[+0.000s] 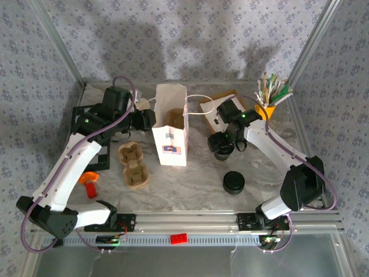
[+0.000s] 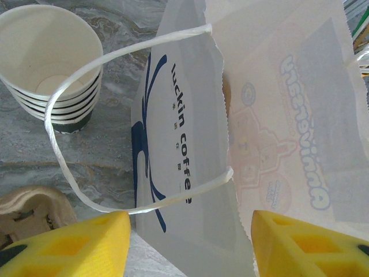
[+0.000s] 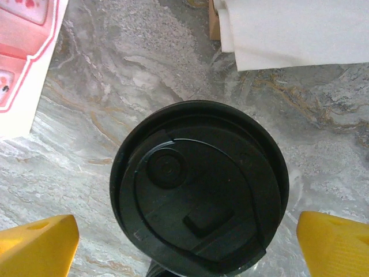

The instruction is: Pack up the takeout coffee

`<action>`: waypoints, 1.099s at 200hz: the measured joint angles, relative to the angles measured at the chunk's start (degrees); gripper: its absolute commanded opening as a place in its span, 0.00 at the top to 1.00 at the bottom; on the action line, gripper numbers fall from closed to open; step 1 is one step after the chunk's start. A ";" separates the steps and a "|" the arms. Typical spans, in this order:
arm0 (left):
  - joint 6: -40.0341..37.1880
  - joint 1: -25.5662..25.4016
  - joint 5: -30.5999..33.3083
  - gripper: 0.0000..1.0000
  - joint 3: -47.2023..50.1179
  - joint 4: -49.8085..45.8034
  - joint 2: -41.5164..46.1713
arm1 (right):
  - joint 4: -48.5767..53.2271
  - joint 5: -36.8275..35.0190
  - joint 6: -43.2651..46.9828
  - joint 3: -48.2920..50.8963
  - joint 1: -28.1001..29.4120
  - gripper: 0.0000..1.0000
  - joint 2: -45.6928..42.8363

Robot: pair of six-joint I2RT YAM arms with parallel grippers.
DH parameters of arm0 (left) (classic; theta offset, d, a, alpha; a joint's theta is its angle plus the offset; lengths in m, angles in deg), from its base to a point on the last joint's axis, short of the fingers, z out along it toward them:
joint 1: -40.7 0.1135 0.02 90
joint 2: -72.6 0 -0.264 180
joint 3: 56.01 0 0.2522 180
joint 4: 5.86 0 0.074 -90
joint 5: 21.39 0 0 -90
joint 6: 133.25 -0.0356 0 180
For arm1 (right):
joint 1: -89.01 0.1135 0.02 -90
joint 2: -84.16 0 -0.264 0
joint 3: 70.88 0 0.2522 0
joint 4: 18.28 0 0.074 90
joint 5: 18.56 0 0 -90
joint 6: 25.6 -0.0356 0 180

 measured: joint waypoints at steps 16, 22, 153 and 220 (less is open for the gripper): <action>0.31 0.15 0.00 0.41 0.20 0.09 0.02 | -0.20 -0.04 0.42 0.00 -0.09 0.04 0.79; 0.39 0.22 0.00 0.41 0.28 0.09 0.02 | -0.31 -0.04 0.57 0.00 -0.09 0.05 1.09; 1.25 0.61 -0.02 0.38 1.29 0.55 0.20 | -0.72 -3.87 -6.51 -0.22 1.01 0.24 3.26; 1.36 0.87 -0.04 0.38 1.44 0.85 0.22 | 1.01 -7.63 -24.87 -1.90 4.17 0.27 3.28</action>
